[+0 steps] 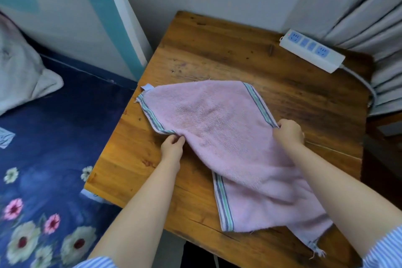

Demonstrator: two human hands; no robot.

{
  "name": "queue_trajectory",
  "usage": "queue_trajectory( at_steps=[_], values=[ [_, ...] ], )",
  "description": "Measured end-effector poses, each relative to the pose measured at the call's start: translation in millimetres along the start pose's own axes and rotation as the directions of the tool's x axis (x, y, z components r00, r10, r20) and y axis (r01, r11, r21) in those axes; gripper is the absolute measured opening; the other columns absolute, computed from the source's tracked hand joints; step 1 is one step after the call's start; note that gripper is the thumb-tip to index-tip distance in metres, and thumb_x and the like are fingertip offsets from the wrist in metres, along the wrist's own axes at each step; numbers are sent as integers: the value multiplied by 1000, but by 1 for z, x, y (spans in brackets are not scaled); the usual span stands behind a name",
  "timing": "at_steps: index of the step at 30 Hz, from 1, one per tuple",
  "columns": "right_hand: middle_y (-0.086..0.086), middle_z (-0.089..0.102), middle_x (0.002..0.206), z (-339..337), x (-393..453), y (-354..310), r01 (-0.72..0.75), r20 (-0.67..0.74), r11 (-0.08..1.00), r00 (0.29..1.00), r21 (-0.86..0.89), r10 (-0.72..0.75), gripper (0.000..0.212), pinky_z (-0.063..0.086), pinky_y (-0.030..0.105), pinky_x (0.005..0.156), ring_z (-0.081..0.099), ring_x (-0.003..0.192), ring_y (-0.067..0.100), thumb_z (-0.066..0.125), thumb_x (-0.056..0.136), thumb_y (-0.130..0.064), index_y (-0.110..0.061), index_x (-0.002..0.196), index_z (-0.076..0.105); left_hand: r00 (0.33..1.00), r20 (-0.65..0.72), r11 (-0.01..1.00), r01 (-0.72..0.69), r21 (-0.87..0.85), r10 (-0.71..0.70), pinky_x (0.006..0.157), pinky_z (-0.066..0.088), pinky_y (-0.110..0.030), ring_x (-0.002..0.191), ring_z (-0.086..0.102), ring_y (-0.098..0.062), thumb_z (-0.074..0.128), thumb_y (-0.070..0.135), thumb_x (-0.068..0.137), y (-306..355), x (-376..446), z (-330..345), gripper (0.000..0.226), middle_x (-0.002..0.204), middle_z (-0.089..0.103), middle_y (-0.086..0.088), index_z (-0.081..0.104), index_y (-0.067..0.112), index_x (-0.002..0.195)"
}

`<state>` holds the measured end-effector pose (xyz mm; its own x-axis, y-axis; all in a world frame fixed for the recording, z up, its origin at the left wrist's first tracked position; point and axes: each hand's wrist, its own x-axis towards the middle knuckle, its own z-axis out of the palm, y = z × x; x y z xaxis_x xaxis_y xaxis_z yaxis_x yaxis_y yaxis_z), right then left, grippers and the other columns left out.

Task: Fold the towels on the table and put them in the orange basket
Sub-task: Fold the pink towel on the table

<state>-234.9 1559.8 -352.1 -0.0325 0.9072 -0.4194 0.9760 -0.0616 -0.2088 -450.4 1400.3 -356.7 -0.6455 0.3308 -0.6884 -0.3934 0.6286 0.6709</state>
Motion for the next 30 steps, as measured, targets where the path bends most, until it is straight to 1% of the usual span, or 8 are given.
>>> queue_trajectory(
  at_steps=[5,8,12,15,18,22,25,30],
  values=[
    [26,63,101,-30,12,4,39,-149,950,989,309,8,22,38,31,71,55,94,39,43,91,-7,4,96,61,981,86,985,-169,-43,172,62,47,-20,68,47,-11,46,12,95,45,-3,20,26,73,48,0,48,15,69],
    [25,62,104,-40,18,10,-25,-150,944,986,328,78,22,34,26,70,55,91,37,44,93,-10,3,102,59,971,161,981,-161,-110,178,70,50,-20,84,56,-12,47,13,94,60,-10,35,14,95,58,-2,55,12,106],
    [23,64,101,-29,15,22,-107,-28,959,993,261,118,20,38,29,69,56,89,37,47,91,-12,0,96,63,977,211,974,-24,223,-24,83,43,-33,99,54,-25,55,13,90,25,-23,44,51,122,56,-16,32,4,135],
    [20,66,90,-23,10,29,-114,-25,947,992,299,127,21,44,31,69,58,82,35,49,88,-13,-2,89,67,988,141,847,-133,515,69,85,46,-34,99,57,-30,57,16,89,4,-27,45,26,114,62,-17,57,5,112],
    [13,63,86,-28,10,28,-81,-61,933,992,351,109,19,39,27,65,53,75,27,51,88,-14,-3,89,67,987,109,843,-156,515,116,78,45,-33,93,58,-31,53,15,91,1,-24,46,17,101,65,-16,64,4,98],
    [8,60,82,-44,8,22,-3,-14,914,1000,407,10,10,43,26,64,53,75,21,56,86,-15,-9,82,64,995,61,889,-102,447,84,61,36,-28,61,41,-19,45,15,93,10,-26,44,24,69,48,-4,49,11,69],
    [9,62,83,-57,3,18,93,-1,905,995,415,-102,15,46,33,70,56,79,23,56,87,-14,-5,87,68,998,11,925,-55,377,55,63,35,-27,58,38,-19,48,15,91,24,-30,37,24,63,42,-2,44,11,67],
    [8,63,87,-89,-13,9,163,-6,848,983,505,-185,18,45,31,74,56,83,21,55,89,-17,-5,93,68,987,149,924,-119,363,68,53,16,-28,52,17,-16,42,6,89,65,-51,19,41,55,23,-4,29,15,52]
  ],
)
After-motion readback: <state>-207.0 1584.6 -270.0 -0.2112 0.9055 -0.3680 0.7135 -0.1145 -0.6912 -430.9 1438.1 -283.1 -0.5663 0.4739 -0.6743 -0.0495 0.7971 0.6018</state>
